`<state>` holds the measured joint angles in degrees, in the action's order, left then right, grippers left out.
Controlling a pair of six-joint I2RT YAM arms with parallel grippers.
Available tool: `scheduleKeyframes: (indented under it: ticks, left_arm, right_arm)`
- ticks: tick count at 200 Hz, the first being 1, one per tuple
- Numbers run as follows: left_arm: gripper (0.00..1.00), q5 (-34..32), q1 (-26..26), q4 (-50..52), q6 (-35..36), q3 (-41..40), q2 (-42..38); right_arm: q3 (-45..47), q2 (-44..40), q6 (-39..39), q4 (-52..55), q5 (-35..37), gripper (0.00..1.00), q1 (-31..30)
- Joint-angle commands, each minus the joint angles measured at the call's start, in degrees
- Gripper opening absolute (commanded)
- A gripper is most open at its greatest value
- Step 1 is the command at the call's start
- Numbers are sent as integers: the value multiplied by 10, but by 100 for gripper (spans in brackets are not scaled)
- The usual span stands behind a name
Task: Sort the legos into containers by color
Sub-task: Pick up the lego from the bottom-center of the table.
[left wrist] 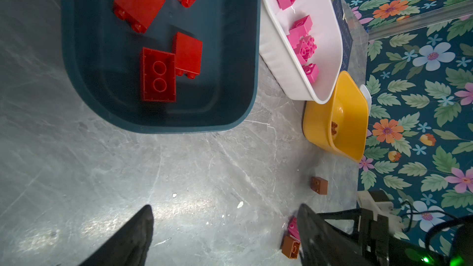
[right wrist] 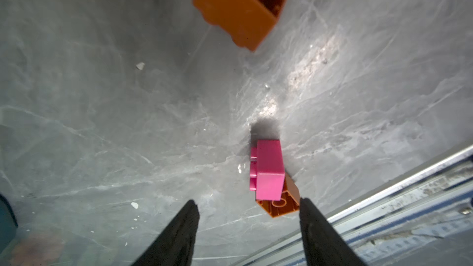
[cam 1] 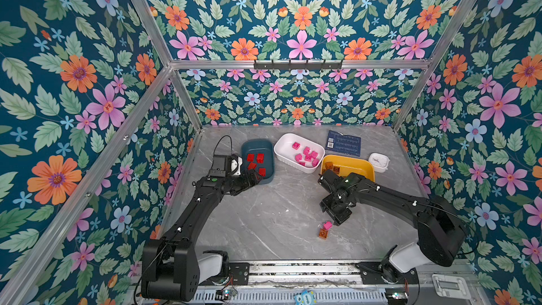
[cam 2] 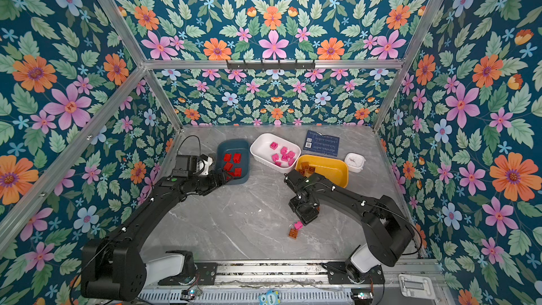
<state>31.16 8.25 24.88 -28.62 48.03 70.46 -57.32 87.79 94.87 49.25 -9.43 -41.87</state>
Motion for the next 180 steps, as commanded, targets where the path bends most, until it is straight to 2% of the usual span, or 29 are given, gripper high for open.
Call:
scheduleKeyframes:
  ticks: [1,35,83,124,159,180]
  left_arm:
    - [88,0,-1,-6,0,-3,-1]
    - [88,0,-1,-10,1,-7,-1]
    - [88,-8,-1,-4,5,-9,-3]
    - [88,-8,-1,-2,8,-10,-3]
    - [88,-6,-1,-3,6,-3,0]
    - [88,-3,-1,-3,5,4,2]
  right_arm:
    - [24,7,34,-21,-28,64,-9]
    - [32,31,35,-46,-22,56,-10]
    - [35,63,29,-64,-21,35,-10]
    - [21,44,18,-43,-12,20,-9]
    - [-22,11,-29,7,26,19,28]
    - [-73,16,-86,4,42,19,59]
